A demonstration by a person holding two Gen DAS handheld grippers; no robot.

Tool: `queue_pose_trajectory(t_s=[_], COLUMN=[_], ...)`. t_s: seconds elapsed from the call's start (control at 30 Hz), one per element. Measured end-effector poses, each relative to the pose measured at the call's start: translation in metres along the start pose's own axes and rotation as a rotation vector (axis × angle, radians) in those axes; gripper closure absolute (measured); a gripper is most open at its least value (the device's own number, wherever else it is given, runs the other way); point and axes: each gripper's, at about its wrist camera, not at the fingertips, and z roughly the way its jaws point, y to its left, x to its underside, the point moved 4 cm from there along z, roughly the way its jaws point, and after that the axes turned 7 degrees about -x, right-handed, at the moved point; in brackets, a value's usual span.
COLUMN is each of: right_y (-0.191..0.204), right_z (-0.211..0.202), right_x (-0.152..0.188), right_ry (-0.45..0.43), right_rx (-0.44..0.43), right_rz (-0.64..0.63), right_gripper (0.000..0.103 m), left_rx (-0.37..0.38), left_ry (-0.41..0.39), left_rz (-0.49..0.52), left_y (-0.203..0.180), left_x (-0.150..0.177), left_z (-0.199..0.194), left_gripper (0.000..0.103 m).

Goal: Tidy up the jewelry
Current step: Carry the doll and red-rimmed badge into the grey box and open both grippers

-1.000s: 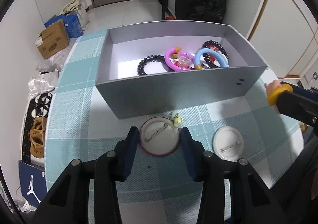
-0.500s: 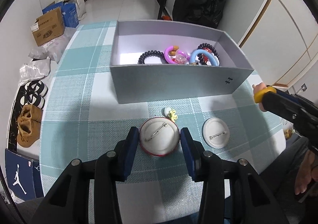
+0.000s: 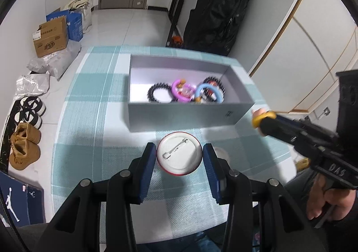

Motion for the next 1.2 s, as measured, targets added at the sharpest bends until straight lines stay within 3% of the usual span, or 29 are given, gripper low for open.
queue_pose_trajectory(t_s=[0.5, 1.2], right_y=[-0.003, -0.027], right_z=[0.005, 0.025], right_x=[-0.025, -0.054], right_ry=[-0.032, -0.027], right_rx=[-0.035, -0.034], right_rz=[0.026, 0.085], right_gripper=[0.079, 0.079], left_rx=[0.057, 0.089], left_ry=[-0.089, -0.028], left_rz=[-0.043, -0.094], left_y=[0.004, 0.007], left_x=[-0.032, -0.066], left_z=[-0.002, 0.032], left_gripper=[0.066, 0.065])
